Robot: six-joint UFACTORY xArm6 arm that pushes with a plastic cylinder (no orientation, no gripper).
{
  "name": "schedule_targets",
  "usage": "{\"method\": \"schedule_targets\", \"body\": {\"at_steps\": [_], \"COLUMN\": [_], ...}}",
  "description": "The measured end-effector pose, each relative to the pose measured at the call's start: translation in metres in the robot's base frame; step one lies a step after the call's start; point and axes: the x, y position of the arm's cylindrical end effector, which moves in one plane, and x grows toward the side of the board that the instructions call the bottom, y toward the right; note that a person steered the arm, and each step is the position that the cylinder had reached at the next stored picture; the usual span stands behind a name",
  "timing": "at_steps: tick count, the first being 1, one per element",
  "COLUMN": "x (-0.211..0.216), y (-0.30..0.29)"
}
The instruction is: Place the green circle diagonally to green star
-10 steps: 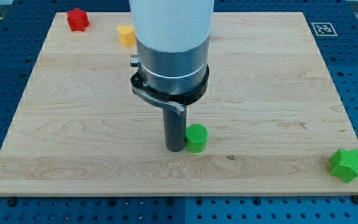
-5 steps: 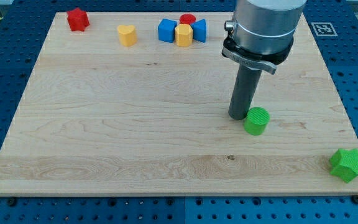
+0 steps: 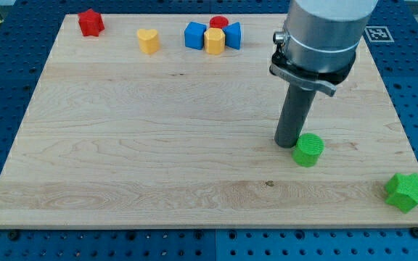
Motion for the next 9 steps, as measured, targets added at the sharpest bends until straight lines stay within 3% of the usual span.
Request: {"method": "schedule_targets", "body": {"at_steps": [3, 9], "x": [0.013, 0.013], "y": [-0.009, 0.049]}}
